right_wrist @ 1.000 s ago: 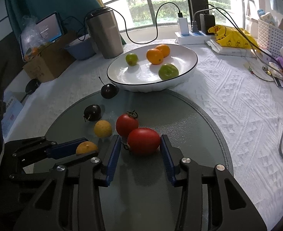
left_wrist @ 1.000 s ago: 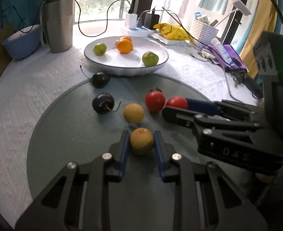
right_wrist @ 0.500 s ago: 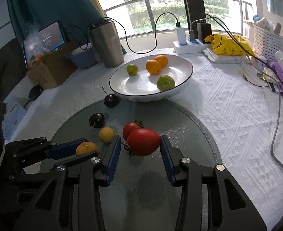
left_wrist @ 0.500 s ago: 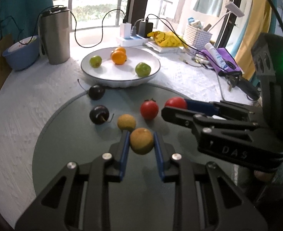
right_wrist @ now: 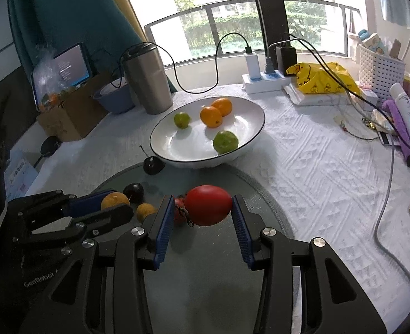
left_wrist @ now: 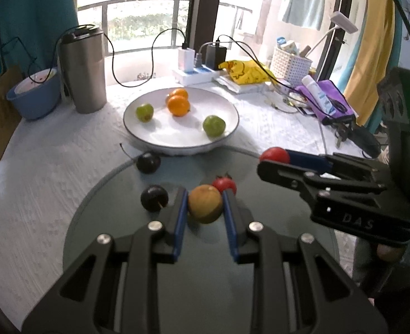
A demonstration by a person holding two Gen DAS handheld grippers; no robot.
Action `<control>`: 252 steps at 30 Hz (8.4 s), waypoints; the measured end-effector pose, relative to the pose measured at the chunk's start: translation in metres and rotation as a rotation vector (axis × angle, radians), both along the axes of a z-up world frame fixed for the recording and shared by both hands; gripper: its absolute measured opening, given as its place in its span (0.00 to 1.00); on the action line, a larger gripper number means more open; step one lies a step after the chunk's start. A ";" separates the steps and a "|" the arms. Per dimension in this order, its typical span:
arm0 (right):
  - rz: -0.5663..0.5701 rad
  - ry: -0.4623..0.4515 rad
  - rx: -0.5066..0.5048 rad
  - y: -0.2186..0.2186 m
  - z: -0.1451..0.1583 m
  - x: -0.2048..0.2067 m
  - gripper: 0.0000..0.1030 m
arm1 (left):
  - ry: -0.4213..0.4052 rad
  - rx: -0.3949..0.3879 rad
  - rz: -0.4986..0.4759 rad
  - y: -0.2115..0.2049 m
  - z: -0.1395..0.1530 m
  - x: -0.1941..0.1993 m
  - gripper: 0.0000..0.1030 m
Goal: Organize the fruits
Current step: 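Grasp the red tomato with the right gripper while the left gripper lifts its fruit, then carry the yellow-orange fruit and red tomato in both grippers over the white bowl, then open the left gripper over the bowl while the right gripper releases the tomato, then move both open grippers back over the glass tray, then grasp a red tomato with the right gripper while the left gripper approaches a dark plum, then grasp the dark plum with the left gripper while the right gripper lifts the tomato, then carry the dark plum and red tomato in both grippers over the bowl, then release the plum from the left gripper while the right gripper releases the tomato, then move both grippers back over the tray, right gripper toward a small yellow fruit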
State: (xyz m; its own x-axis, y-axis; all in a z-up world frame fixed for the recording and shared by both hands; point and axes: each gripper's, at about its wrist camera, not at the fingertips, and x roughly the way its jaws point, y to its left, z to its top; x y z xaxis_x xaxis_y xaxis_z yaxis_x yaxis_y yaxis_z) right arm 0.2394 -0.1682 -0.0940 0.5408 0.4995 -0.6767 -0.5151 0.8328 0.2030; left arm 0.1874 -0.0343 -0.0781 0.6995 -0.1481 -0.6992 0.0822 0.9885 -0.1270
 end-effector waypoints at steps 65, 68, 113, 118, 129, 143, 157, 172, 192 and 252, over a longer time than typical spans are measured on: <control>-0.073 -0.010 -0.006 0.015 0.002 0.097 0.53 | 0.011 -0.075 0.088 0.049 -0.006 0.095 0.27; -0.066 -0.012 -0.009 0.017 0.005 0.090 0.53 | 0.001 -0.076 0.090 0.049 -0.003 0.088 0.27; -0.027 0.007 -0.053 0.022 -0.009 -0.002 0.53 | 0.008 -0.104 0.128 0.050 -0.024 -0.014 0.39; -0.003 0.023 -0.069 0.031 -0.017 -0.002 0.53 | 0.018 -0.106 0.129 0.050 -0.030 -0.013 0.39; 0.024 0.055 -0.075 0.041 -0.028 0.006 0.46 | 0.065 -0.059 0.086 0.046 -0.041 0.002 0.39; 0.054 0.092 -0.074 0.045 -0.036 0.015 0.35 | 0.090 0.000 0.056 0.038 -0.047 0.031 0.39; 0.061 0.092 -0.058 0.044 -0.036 0.017 0.30 | 0.082 0.003 0.019 0.034 -0.046 0.037 0.29; 0.049 0.043 -0.034 0.035 -0.015 0.015 0.30 | 0.025 -0.003 0.013 0.034 -0.019 0.027 0.29; 0.061 -0.009 -0.006 0.044 0.008 0.055 0.30 | -0.033 -0.013 -0.005 0.039 0.001 0.069 0.29; 0.056 -0.033 -0.051 0.057 0.018 0.008 0.41 | -0.062 -0.066 0.080 0.071 0.013 0.020 0.45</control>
